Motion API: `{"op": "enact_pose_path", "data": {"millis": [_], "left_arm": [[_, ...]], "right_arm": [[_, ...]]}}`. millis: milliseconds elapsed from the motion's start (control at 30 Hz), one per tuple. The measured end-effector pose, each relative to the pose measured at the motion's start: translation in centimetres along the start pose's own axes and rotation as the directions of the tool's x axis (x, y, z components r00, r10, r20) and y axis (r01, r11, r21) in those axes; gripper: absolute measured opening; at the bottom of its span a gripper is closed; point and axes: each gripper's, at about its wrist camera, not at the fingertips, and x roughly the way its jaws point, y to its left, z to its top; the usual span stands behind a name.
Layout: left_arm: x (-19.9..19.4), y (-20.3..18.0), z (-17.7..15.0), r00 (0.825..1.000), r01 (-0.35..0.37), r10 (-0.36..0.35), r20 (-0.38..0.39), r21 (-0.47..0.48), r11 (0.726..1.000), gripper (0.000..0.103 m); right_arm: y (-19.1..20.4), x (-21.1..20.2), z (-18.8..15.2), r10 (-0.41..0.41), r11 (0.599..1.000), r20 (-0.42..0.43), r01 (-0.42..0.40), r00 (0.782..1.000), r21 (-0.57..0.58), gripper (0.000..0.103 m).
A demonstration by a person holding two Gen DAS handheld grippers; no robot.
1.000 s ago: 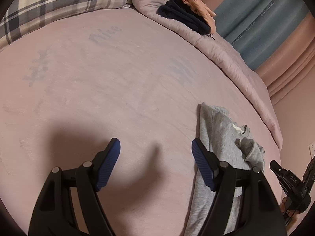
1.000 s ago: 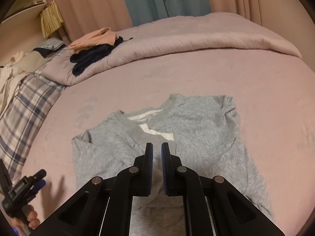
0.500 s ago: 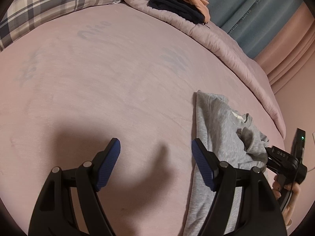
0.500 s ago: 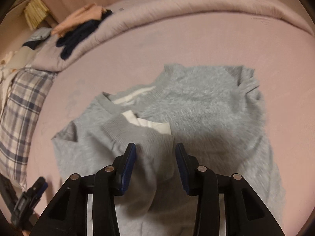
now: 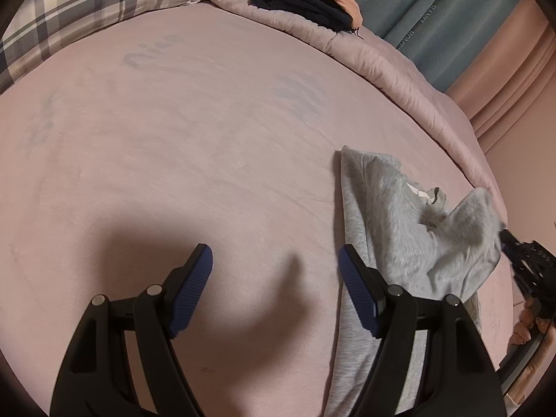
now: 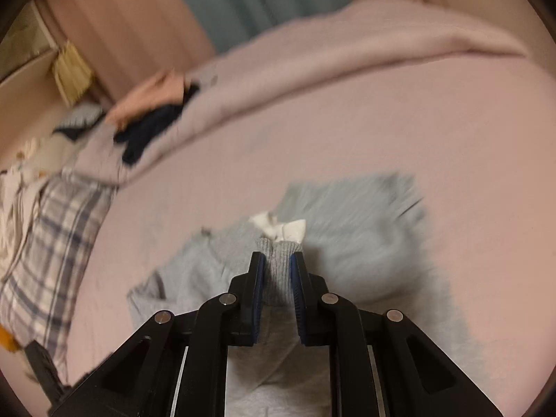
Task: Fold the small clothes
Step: 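Lower the hem near the collar and hold it with the right tool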
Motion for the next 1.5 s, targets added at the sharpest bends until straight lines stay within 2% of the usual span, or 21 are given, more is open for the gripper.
{"op": "enact_pose_path", "data": {"millis": [100,200,300,433,533,667,700,733,767,833,1000,1033,1100,1133,1167,1267,1367,1400,1467,1500], "left_arm": [[0.2,-0.5,-0.2,1.0,-0.003,0.003,-0.005,0.019,1.0,0.074],[0.6,-1.1,-0.4,1.0,-0.003,0.003,-0.013,0.037,0.999,0.074],[0.9,-1.7,-0.4,1.0,0.013,-0.012,-0.024,0.05,0.999,0.074],[1.3,-2.3,-0.1,0.998,0.043,-0.041,-0.039,0.054,0.998,0.074],[1.7,-3.2,0.7,0.997,0.061,-0.057,-0.049,0.069,0.996,0.074],[2.8,-5.6,2.4,0.992,0.117,-0.111,-0.056,0.115,0.986,0.071],[3.3,-6.0,2.7,0.992,0.119,-0.111,-0.062,0.131,0.984,0.07],[3.9,-6.4,3.0,0.992,0.111,-0.101,-0.073,0.147,0.983,0.067],[4.6,-6.8,3.3,0.993,0.093,-0.081,-0.082,0.167,0.982,0.065],[5.8,-7.0,3.8,0.995,0.079,-0.066,-0.078,0.181,0.98,0.063],[7.8,-6.1,4.1,0.983,0.16,-0.149,-0.107,0.096,0.983,0.061],[8.3,-6.2,3.9,0.983,0.152,-0.14,-0.118,0.1,0.983,0.061],[9.1,-6.3,3.4,0.986,0.124,-0.109,-0.124,0.123,0.985,0.06],[9.0,-6.6,3.2,0.99,0.115,-0.101,-0.101,0.141,0.983,0.06],[9.0,-7.0,3.1,0.992,0.102,-0.089,-0.091,0.156,0.982,0.06],[9.1,-7.4,3.0,0.993,0.095,-0.083,-0.082,0.161,0.982,0.06],[9.1,-7.0,3.2,0.992,0.109,-0.098,-0.083,0.136,0.985,0.06],[9.1,-6.9,3.3,0.991,0.117,-0.107,-0.085,0.125,0.985,0.06],[8.9,-6.7,3.5,0.988,0.137,-0.128,-0.089,0.113,0.984,0.06],[8.8,-6.6,3.5,0.987,0.143,-0.133,-0.091,0.108,0.984,0.06]], "right_arm": [[-0.9,-2.8,-0.4,-0.066,0.998,0.099,0.066,0.993,0.003,0.017],[-2.0,-3.7,-1.6,-0.097,0.995,0.121,0.097,0.988,0.007,0.017],[-2.8,-3.5,-2.7,-0.148,0.989,0.113,0.149,0.982,0.006,0.017],[-5.0,-1.7,-4.2,-0.216,0.976,0.03,0.215,0.976,0.04,0.017],[-5.8,-1.0,-4.6,-0.215,0.974,0.001,0.215,0.977,0.066,0.017],[-6.2,-1.7,-4.9,-0.186,0.978,0.006,0.184,0.983,0.096,0.015],[-6.3,-2.1,-4.8,-0.188,0.977,0.023,0.185,0.982,0.101,0.004],[-6.2,-2.6,-4.9,-0.216,0.973,0.039,0.212,0.976,0.095,0.001],[-6.0,-3.2,-4.9,-0.256,0.965,0.071,0.25,0.964,0.082,0.001],[-5.9,-4.5,-5.1,-0.272,0.961,0.133,0.262,0.953,0.091,0.001],[-6.5,-3.7,-4.6,-0.206,0.977,0.047,0.202,0.978,0.071,0.001],[-6.6,-3.4,-4.5,-0.197,0.979,0.038,0.194,0.98,0.07,0.005],[-6.9,-2.8,-4.4,-0.162,0.983,0.016,0.16,0.987,0.088,0.024],[-7.0,-2.3,-4.2,-0.157,0.983,0.003,0.156,0.988,0.1,0.044],[-6.9,-2.0,-4.2,-0.154,0.982,-0.007,0.154,0.988,0.108,0.049],[-6.3,-0.9,-3.6,-0.147,0.987,-0.014,0.148,0.989,0.066,0.049],[-5.9,1.1,-3.0,-0.149,0.987,-0.075,0.153,0.986,0.045,0.048],[-5.8,1.7,-3.0,-0.152,0.987,-0.096,0.156,0.984,0.04,0.044],[-5.4,2.3,-2.9,-0.17,0.985,-0.098,0.172,0.981,0.007,0.026],[-5.2,2.4,-3.0,-0.197,0.98,-0.086,0.196,0.977,-0.012,0.022]]}}
